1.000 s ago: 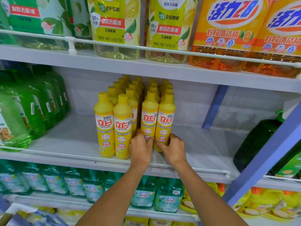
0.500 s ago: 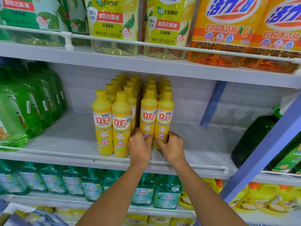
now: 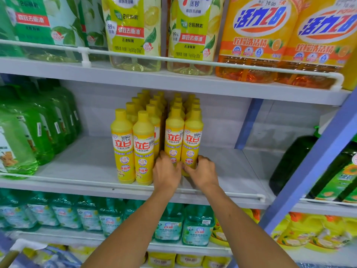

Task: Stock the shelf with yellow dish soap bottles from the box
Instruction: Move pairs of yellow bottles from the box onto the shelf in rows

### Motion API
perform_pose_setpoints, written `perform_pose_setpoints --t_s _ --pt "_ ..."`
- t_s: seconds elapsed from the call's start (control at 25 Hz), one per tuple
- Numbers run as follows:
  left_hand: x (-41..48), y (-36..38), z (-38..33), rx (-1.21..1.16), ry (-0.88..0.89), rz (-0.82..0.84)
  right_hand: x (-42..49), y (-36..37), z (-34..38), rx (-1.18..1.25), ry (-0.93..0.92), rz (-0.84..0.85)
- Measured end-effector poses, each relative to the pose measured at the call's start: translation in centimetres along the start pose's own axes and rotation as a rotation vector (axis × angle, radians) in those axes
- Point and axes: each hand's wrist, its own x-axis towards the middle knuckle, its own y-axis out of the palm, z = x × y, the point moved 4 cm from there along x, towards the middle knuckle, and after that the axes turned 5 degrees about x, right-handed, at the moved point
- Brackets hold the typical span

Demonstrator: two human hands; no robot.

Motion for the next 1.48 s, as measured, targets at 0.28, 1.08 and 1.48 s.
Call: perform_pose_setpoints --t_s 0.28,1.08,1.48 --pt "-3.3 -4.4 -1.2 0.325 0.285 0.333 -3.1 -4.4 2.0 -0.316 -0.145 0.119" --pt "-22.4 -12.0 16.3 0.793 0.588 0.529 -30.3 3.1 3.1 -0.661 -0.182 0.317" --pt "-32.6 1.4 33.1 0.873 0.244 0.947 -38.6 16.1 -16.0 -0.563 0.066 0.707"
